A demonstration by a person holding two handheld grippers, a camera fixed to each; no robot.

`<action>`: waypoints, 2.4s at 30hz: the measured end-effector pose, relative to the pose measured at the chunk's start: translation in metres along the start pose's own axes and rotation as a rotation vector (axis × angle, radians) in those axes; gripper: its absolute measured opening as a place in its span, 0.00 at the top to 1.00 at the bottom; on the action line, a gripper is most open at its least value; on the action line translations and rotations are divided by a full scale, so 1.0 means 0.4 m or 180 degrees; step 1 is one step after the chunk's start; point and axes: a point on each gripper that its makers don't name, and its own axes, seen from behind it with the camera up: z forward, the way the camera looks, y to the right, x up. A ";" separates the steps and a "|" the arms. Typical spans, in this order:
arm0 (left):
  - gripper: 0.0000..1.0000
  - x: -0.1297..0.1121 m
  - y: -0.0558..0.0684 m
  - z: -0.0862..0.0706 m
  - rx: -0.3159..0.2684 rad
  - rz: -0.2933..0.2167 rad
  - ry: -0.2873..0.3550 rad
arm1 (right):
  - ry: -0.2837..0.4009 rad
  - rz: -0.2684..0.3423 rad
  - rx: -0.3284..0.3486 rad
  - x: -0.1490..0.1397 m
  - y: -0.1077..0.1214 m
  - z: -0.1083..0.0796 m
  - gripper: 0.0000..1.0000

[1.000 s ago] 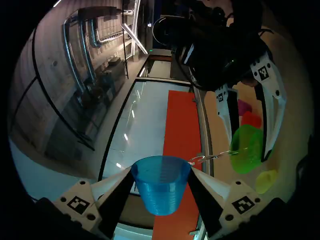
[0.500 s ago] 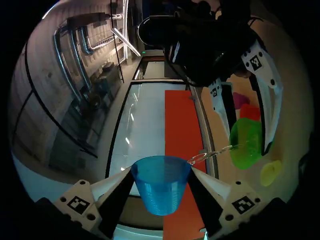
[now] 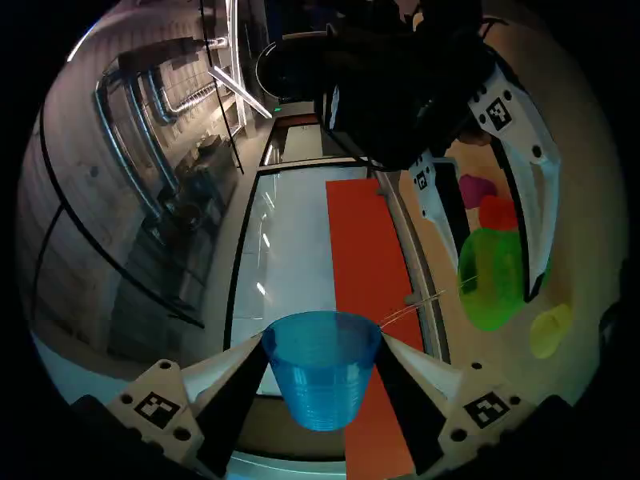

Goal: Pour water

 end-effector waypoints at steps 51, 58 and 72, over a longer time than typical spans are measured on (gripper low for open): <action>0.13 -0.021 -0.006 0.003 0.0042 -0.1243 0.0039 | 0.0032 -0.0004 -0.0066 0.014 0.015 -0.013 0.09; 0.13 -0.058 0.002 0.005 0.0004 -0.1938 0.0017 | 0.0045 -0.0020 -0.0086 0.023 0.018 -0.019 0.09; 0.12 -0.080 0.024 0.010 -0.0099 -0.3145 0.0058 | 0.0074 -0.0014 -0.0108 0.033 0.022 -0.027 0.09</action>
